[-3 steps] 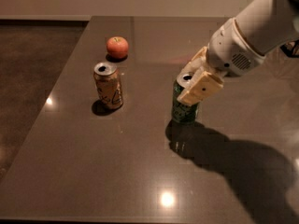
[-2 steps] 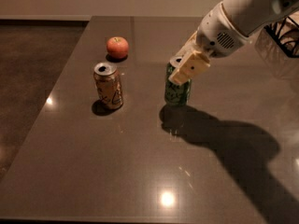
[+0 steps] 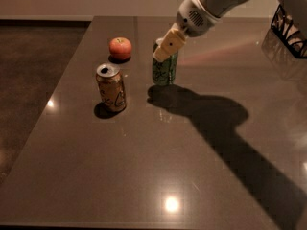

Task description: Move green can near apple

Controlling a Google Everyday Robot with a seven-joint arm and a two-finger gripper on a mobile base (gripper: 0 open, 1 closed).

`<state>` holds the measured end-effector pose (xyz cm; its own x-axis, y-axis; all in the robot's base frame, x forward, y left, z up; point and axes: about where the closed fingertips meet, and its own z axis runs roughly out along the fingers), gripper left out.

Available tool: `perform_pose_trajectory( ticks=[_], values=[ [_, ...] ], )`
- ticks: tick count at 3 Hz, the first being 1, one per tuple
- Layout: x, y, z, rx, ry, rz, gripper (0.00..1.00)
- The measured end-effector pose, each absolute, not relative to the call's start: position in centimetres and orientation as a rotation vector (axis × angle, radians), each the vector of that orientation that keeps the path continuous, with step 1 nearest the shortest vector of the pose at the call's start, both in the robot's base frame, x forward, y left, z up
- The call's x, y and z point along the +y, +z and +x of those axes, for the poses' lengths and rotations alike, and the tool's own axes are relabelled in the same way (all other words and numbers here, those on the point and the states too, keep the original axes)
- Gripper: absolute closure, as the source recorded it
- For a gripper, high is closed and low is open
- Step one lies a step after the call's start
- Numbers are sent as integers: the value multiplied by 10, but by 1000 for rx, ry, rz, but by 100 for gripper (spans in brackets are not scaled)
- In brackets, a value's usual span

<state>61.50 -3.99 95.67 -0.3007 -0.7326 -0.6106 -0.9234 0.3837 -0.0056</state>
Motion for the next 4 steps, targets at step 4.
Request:
perform_pose_trajectory(
  ticks=[4],
  values=[
    [27,950,724,2138,443,-1278,82]
  ],
)
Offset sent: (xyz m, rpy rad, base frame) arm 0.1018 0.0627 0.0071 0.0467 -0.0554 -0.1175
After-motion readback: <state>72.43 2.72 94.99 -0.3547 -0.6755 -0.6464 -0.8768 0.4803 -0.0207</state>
